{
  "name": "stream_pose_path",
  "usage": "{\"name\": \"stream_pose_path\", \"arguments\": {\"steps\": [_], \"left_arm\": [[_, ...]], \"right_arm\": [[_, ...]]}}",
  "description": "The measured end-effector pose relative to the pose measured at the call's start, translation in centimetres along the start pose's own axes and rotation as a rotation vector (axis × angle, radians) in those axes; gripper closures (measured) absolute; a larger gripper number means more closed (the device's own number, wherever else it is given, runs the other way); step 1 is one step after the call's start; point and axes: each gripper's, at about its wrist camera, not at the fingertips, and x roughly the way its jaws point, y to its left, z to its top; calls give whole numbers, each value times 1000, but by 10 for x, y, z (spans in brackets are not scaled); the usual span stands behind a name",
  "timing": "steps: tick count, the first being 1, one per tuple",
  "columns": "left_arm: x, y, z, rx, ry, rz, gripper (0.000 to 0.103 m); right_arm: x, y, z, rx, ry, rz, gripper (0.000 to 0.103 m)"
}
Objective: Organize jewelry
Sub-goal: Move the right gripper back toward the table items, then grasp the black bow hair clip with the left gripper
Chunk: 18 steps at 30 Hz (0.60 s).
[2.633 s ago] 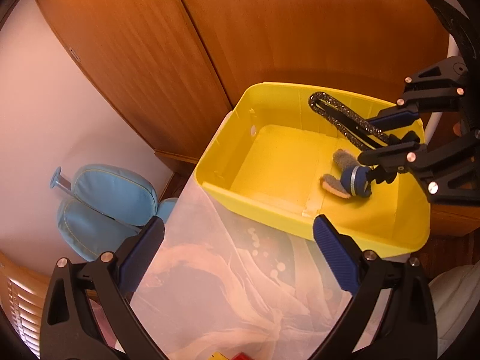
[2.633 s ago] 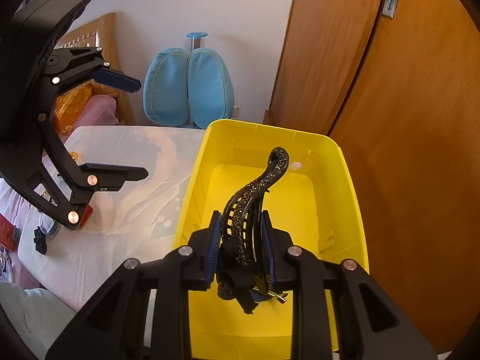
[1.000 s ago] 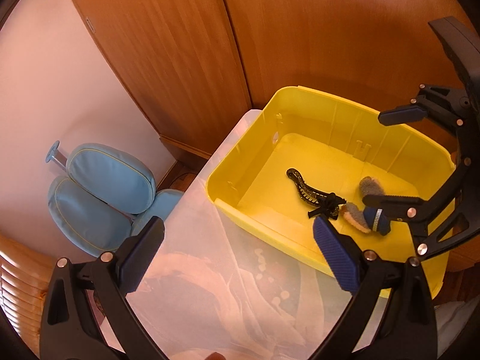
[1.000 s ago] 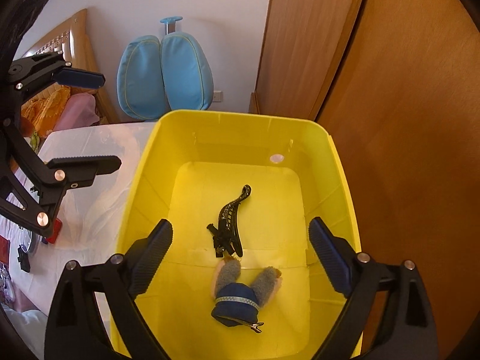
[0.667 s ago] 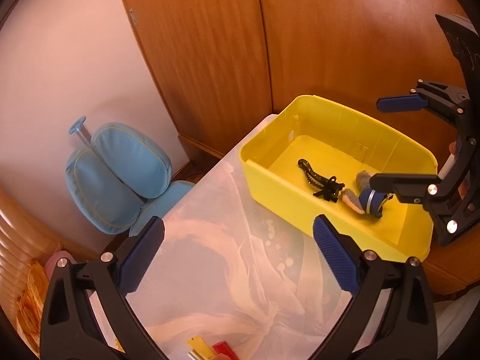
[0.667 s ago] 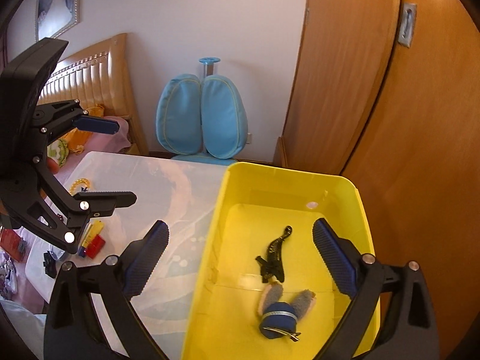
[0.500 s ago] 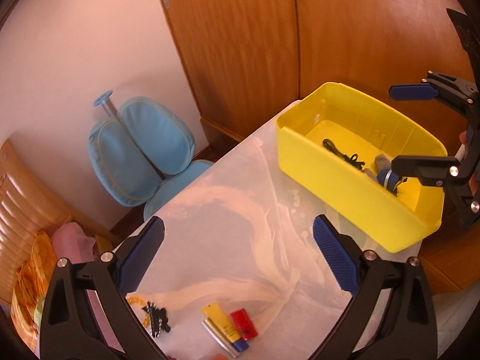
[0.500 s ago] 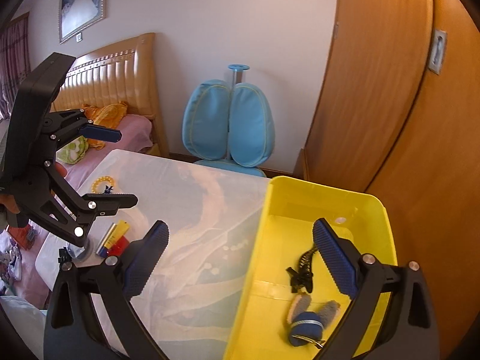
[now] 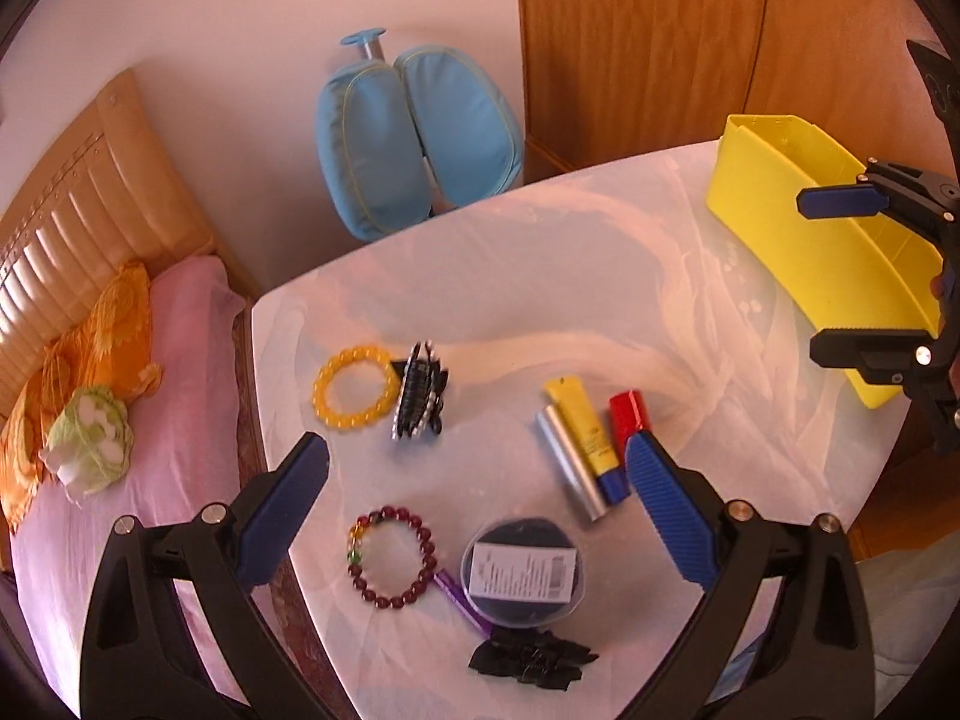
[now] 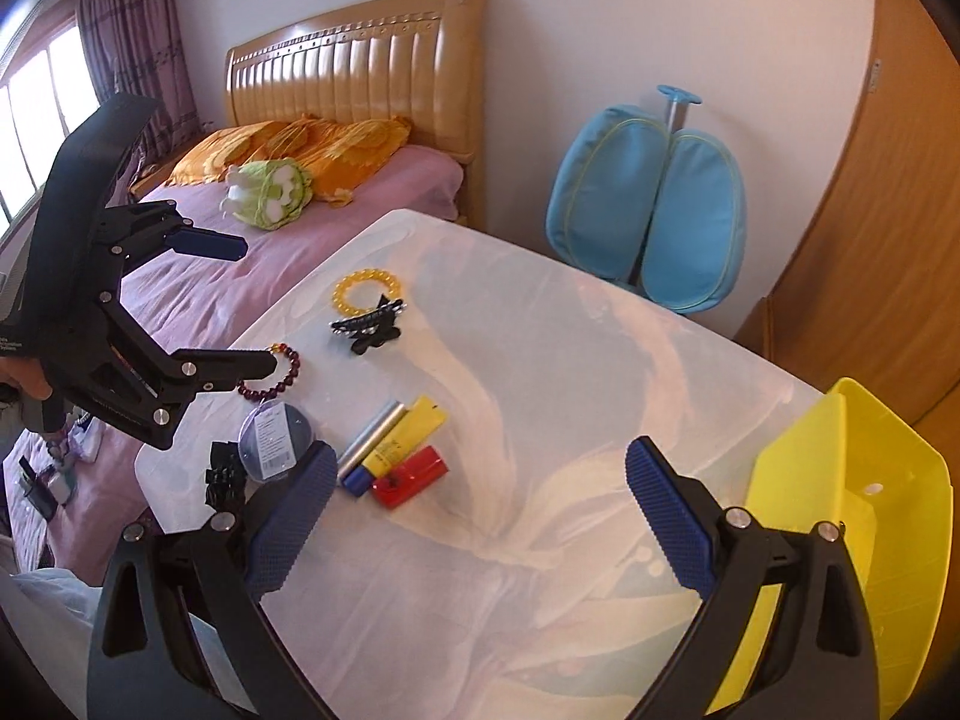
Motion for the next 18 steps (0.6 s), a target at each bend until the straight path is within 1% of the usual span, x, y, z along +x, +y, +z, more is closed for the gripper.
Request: {"name": "stream_pose_path", "arguments": {"steps": [4, 7, 11, 15, 18], "left_arm": [[9, 9, -40, -44, 47, 9, 7], [14, 12, -67, -89, 64, 22, 7], [17, 9, -99, -134, 97, 3, 7], [22, -3, -119, -130, 133, -10, 7], [27, -11, -126, -165, 151, -21, 7]], "right_arm": [[20, 28, -6, -48, 34, 42, 5], [30, 48, -13, -83, 56, 77, 5], [39, 72, -24, -120, 87, 131, 5], [46, 89, -35, -171, 114, 121, 5], [47, 92, -43, -179, 126, 126, 5]]}}
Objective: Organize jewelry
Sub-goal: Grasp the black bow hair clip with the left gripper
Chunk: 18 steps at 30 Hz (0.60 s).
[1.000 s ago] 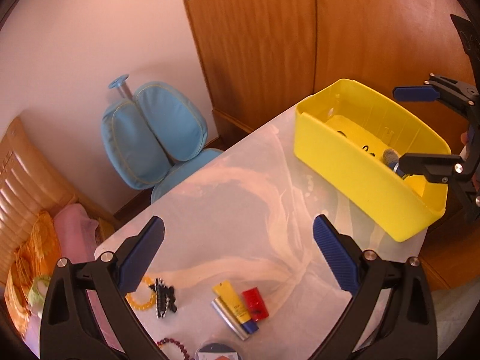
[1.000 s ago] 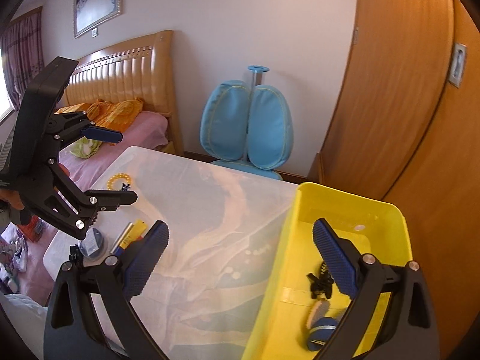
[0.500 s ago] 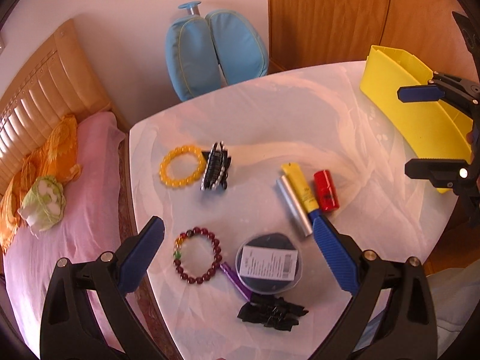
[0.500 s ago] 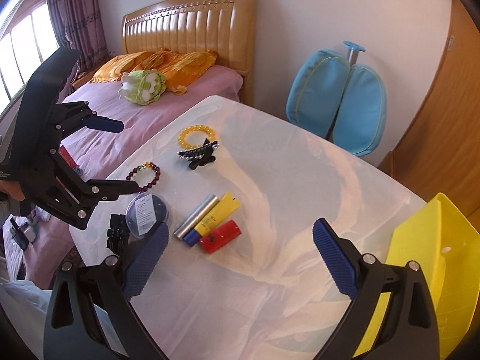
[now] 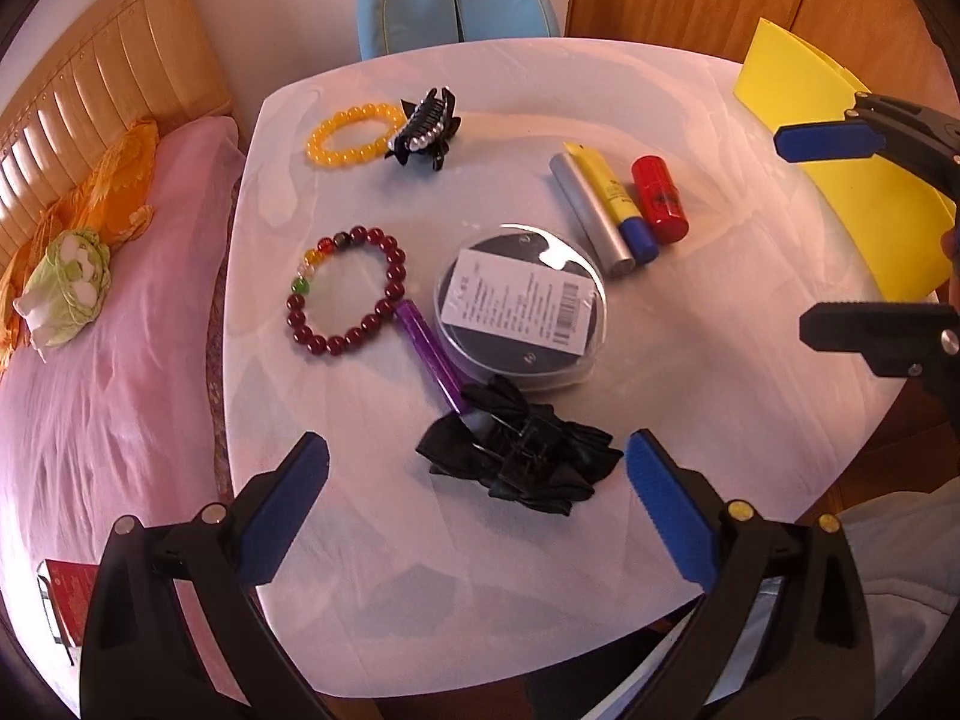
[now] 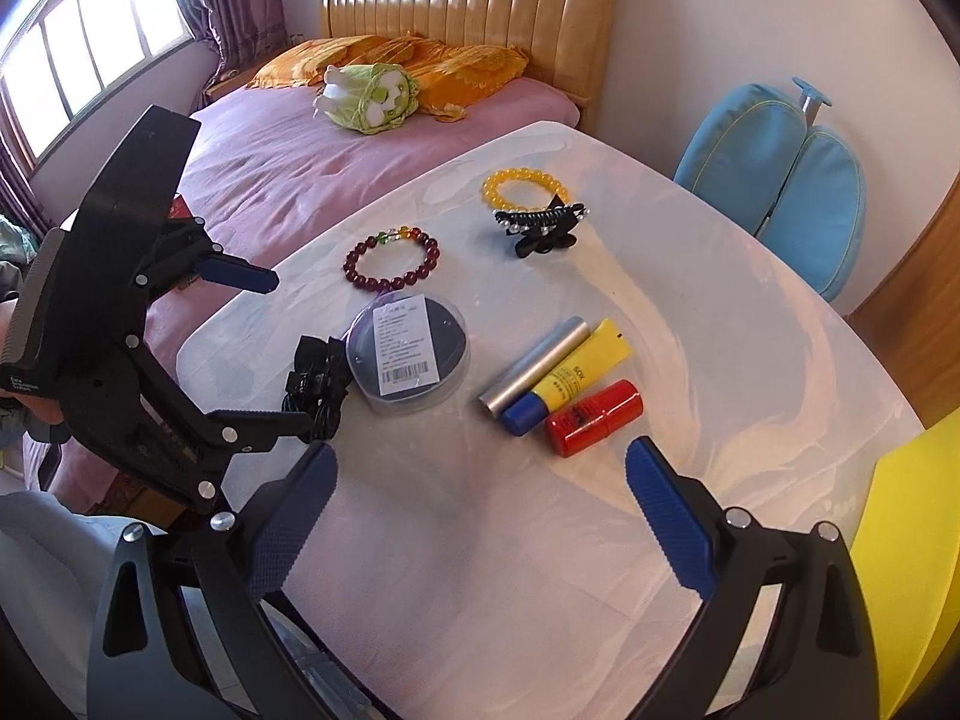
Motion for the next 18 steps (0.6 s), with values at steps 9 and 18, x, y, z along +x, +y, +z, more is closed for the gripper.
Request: {"name": "stream_pose_path", "arguments": {"steps": [9, 18], "left_arm": [[11, -26, -7, 0, 8, 1, 29], [7, -23, -4, 6, -2, -24, 73]], "right_arm": [[-6, -5, -12, 29, 4, -16, 5], [-12, -13, -22, 56, 7, -26, 5]]}}
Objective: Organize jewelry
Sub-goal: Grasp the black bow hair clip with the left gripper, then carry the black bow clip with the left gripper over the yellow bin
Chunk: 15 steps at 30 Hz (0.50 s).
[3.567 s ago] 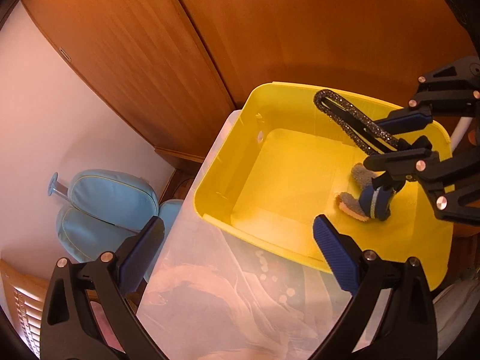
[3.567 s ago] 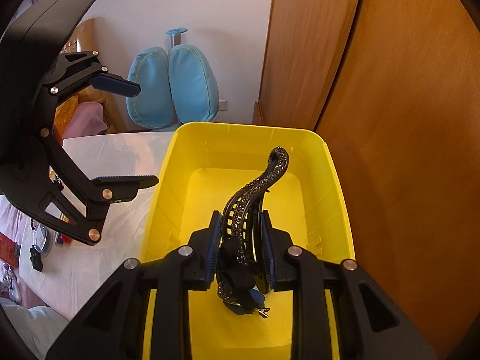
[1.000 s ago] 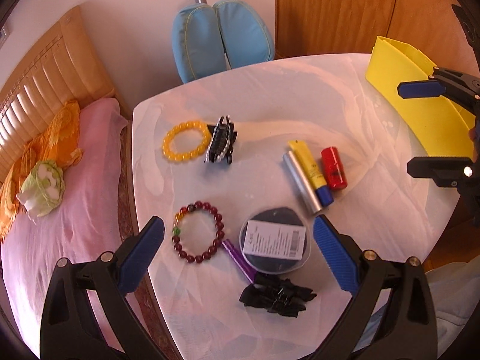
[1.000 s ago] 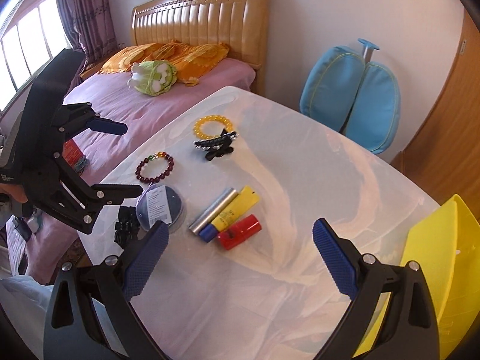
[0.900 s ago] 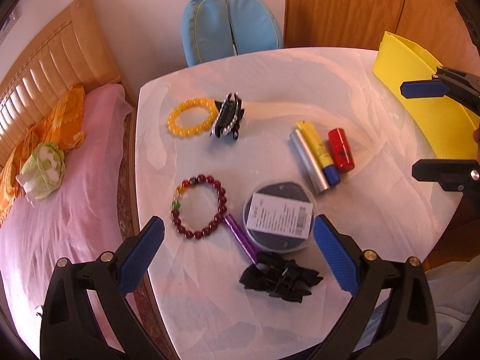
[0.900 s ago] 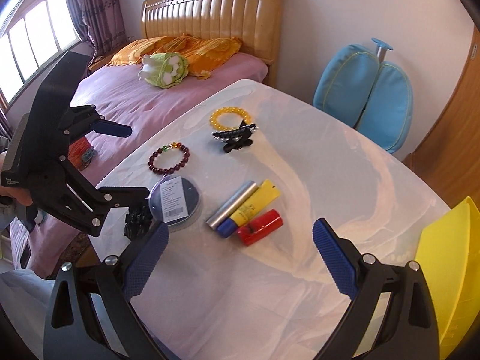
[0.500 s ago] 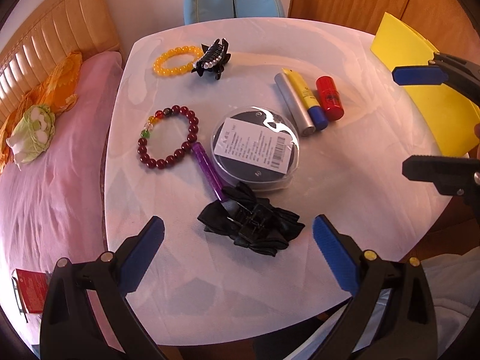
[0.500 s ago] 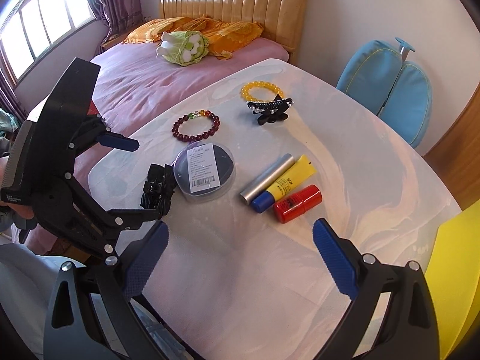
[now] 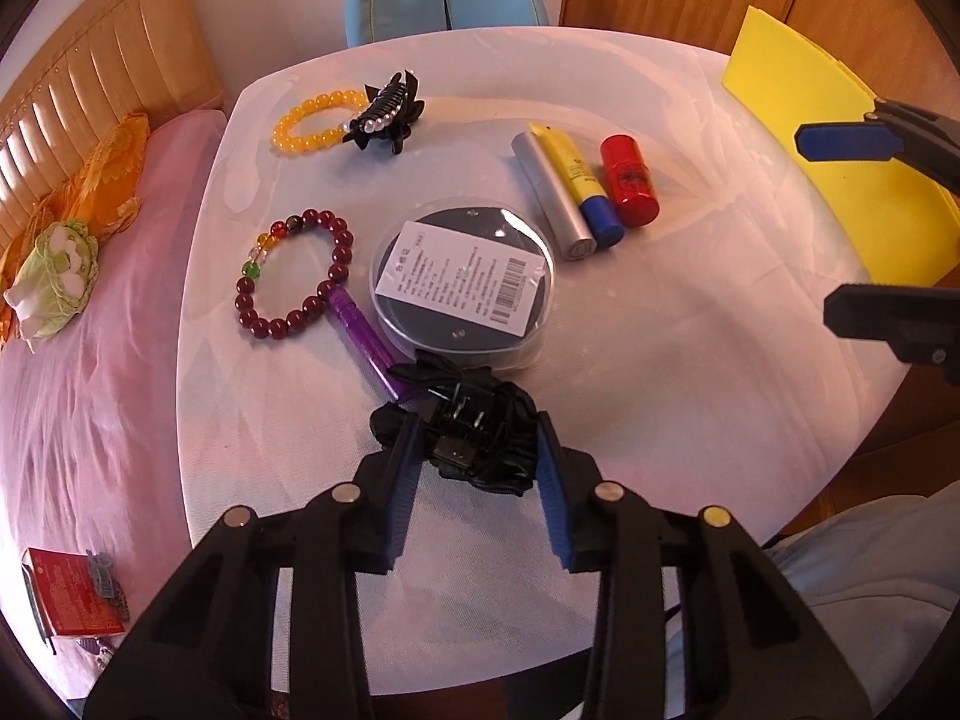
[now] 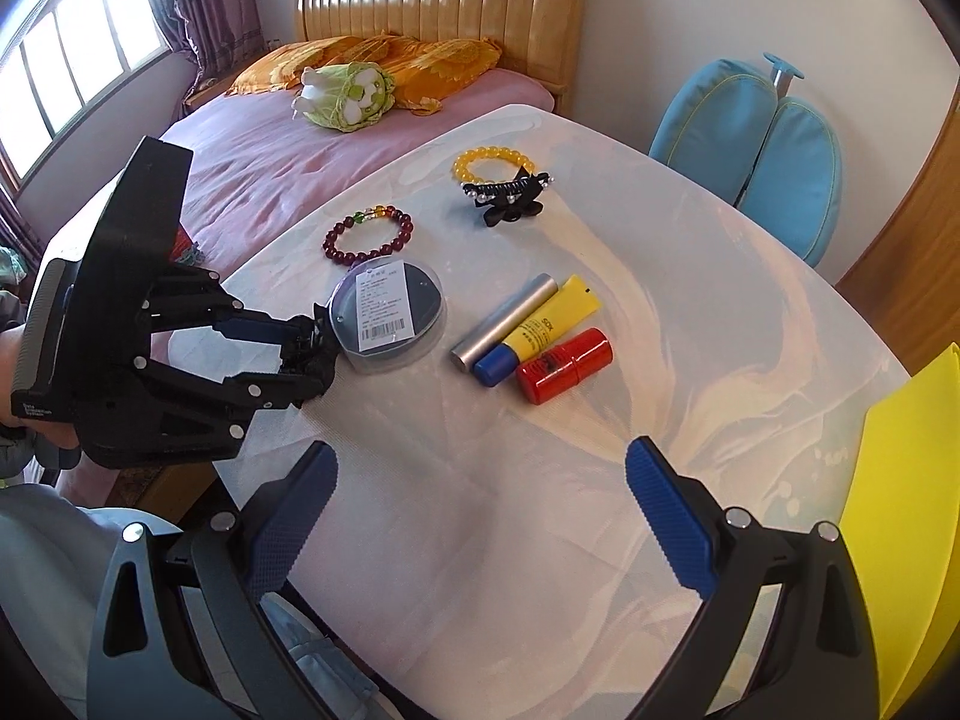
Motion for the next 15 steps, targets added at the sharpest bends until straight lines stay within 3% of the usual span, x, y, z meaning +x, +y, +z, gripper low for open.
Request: {"name": "stream_pose_path", "arguments": {"steps": [7, 15], "left_arm": [[-14, -4, 12, 17, -32, -47, 86], [-30, -16, 36, 92, -89, -75, 87]], "right_arm": [[-5, -2, 2, 2, -19, 0, 5], [-17, -10, 2, 22, -46, -31, 5]]}}
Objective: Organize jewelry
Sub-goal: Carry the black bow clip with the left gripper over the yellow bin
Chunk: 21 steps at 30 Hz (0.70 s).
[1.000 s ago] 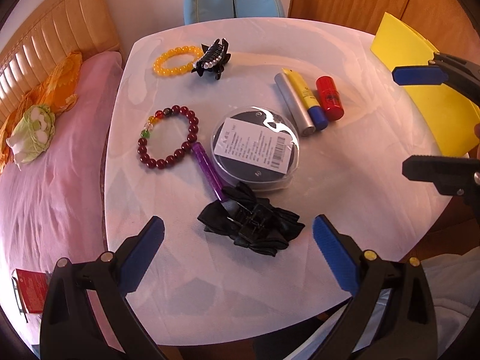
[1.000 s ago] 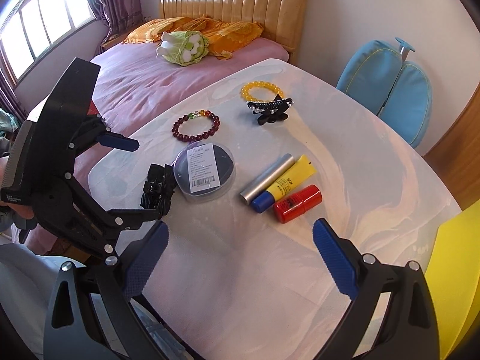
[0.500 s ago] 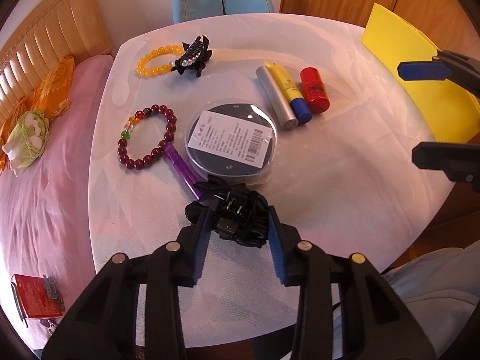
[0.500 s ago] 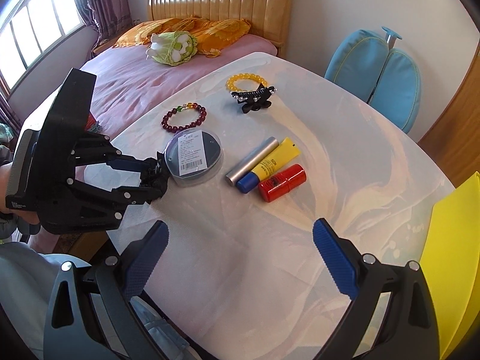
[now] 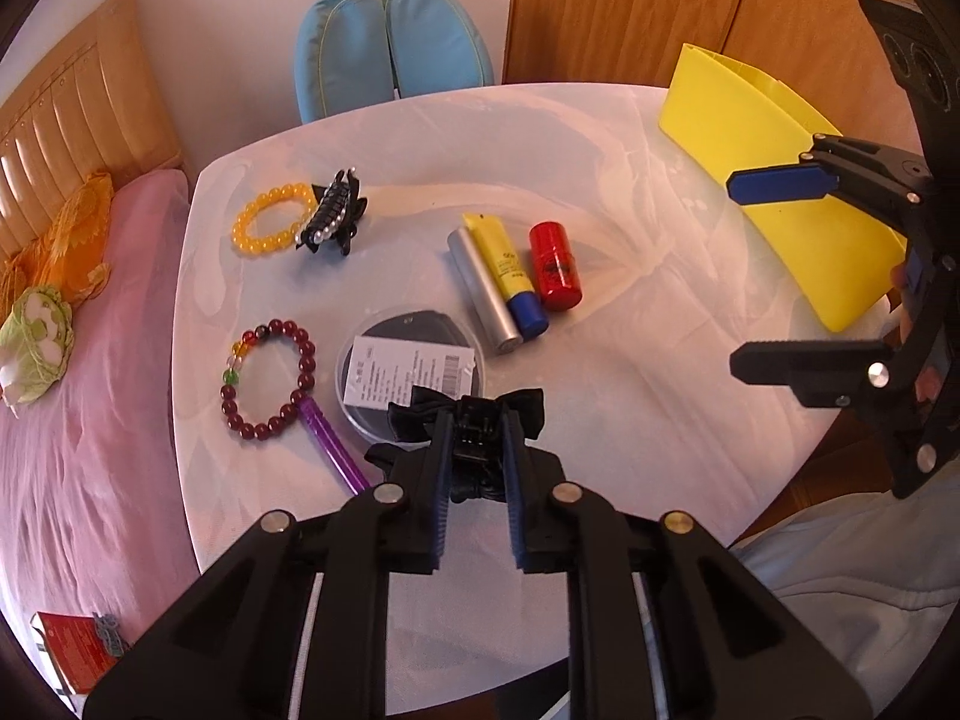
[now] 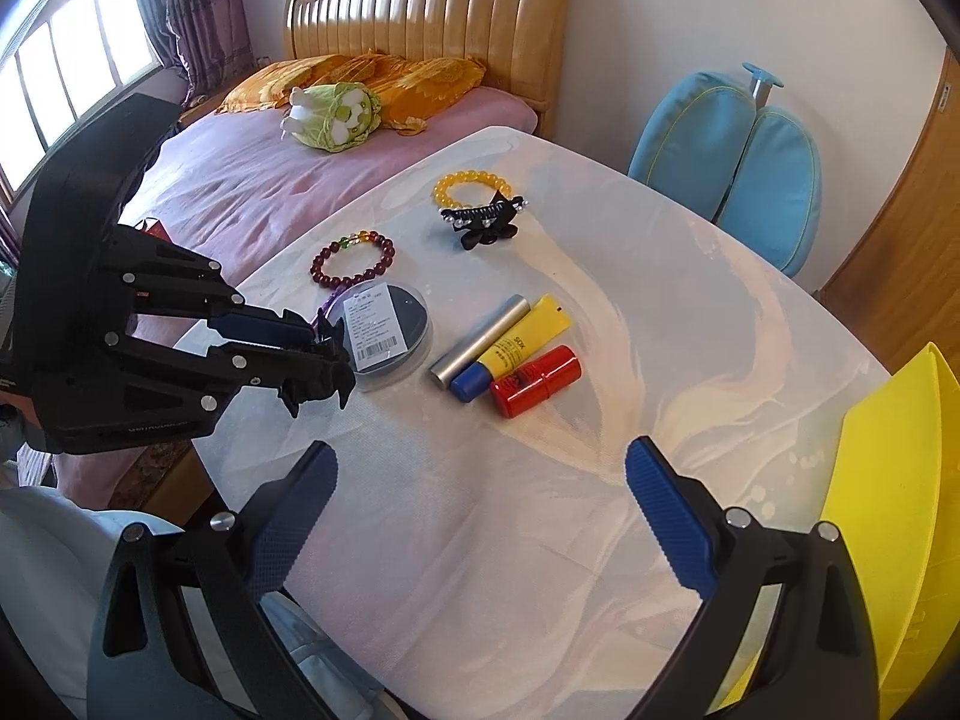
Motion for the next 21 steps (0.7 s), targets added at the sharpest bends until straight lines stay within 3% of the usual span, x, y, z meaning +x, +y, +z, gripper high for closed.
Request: {"name": "stream_pose_path", "arguments": {"steps": [10, 16, 21], "left_arm": [[-3, -20, 45, 123, -65, -36, 86], [6, -32, 60, 197, -65, -69, 86], [9, -40, 81, 239, -86, -101, 87]], "right_arm": [[-18, -21, -5, 61, -28, -58, 5], [-18, -26, -11, 56, 38, -66, 5], [-26, -36, -12, 83, 31, -109, 5]]}}
